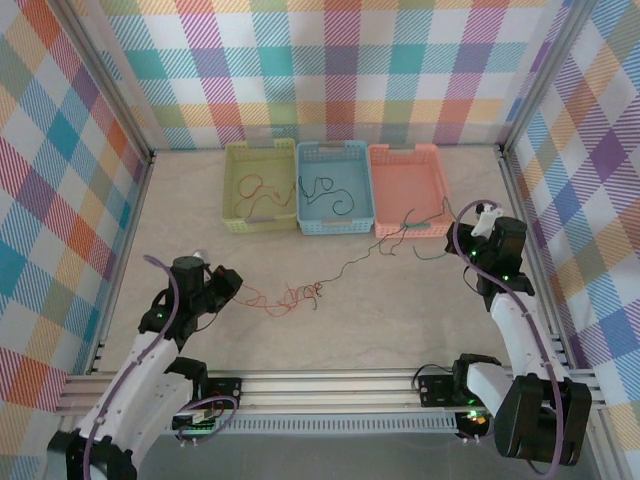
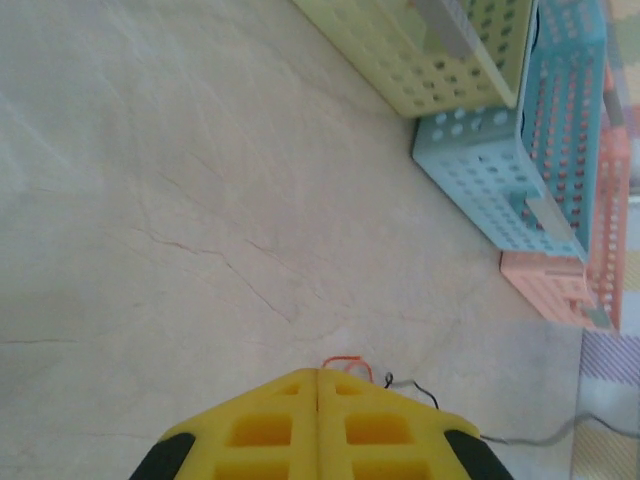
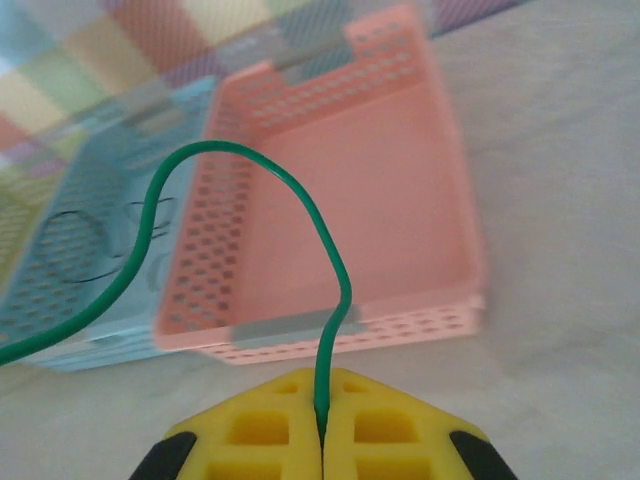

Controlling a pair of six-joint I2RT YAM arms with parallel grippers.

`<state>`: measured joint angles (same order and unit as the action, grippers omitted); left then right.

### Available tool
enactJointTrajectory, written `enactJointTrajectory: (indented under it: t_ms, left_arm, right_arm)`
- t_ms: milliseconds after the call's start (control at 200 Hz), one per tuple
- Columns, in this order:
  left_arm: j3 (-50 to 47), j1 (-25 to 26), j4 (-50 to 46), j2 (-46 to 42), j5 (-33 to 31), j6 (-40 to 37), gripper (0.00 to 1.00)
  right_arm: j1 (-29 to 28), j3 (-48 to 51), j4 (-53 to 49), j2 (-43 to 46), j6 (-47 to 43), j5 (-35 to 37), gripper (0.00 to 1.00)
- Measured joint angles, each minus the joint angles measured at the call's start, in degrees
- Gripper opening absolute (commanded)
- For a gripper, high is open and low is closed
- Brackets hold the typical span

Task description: Untangle the cables

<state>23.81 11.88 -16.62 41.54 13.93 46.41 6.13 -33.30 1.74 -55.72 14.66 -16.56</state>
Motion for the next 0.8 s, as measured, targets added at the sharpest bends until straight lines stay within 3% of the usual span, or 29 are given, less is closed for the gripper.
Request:
enactJointTrajectory:
  t_ms: [45, 80, 180, 580, 800]
  left_arm:
    - [0.2, 1.2, 0.7, 1.3, 1.1, -0.9, 0.50]
    - [0.5, 2.6, 0.7, 2.1, 1.7, -1.4, 0.57]
    - [2.5, 7.6, 0.7, 3.8, 2.4, -2.9, 0.66]
    - [16.1, 29.2, 6.4, 18.9, 1.5, -13.4, 0.70]
    - [28.2, 36.7, 10.0, 32.8, 1.8, -23.0, 0.71]
  right_arm:
    - [-1.2, 0.2, 0.9, 0.3, 0.4, -2.5, 0.00]
    - [-2.3, 0.3, 1.5, 0.5, 0.6, -4.1, 0.00]
    - [-5.0, 0.6, 3.0, 0.6, 1.1, -7.4, 0.00]
    - [-8.6, 4.6, 9.0, -1.8, 3.2, -11.4, 0.00]
    - [-9.2, 4.6, 9.9, -2.7, 3.4, -12.1, 0.00]
